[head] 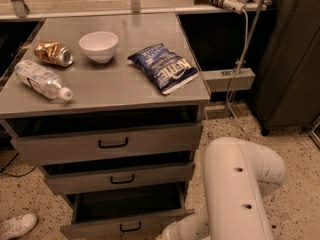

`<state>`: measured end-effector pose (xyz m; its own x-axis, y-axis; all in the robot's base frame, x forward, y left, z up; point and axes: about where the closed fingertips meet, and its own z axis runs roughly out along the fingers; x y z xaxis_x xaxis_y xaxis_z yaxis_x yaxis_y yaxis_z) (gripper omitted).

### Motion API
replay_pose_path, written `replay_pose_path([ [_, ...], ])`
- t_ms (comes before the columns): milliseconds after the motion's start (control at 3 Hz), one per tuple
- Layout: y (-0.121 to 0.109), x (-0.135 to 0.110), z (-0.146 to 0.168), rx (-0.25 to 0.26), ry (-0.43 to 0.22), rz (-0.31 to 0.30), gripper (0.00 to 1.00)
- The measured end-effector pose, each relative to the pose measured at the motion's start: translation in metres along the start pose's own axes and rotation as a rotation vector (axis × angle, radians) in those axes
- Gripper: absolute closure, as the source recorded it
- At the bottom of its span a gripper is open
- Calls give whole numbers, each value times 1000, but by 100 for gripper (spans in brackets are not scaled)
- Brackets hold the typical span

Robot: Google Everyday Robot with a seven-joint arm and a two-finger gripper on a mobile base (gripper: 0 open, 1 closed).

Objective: Close bottom drawer

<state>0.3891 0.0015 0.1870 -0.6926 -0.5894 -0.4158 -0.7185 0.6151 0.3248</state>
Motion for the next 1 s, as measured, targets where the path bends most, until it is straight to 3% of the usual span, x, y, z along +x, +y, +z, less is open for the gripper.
replay_pose_path([
  [333,-8,-18,-2,55,-53,-8,100],
  [1000,-16,-51,9,96,-118,-53,100],
])
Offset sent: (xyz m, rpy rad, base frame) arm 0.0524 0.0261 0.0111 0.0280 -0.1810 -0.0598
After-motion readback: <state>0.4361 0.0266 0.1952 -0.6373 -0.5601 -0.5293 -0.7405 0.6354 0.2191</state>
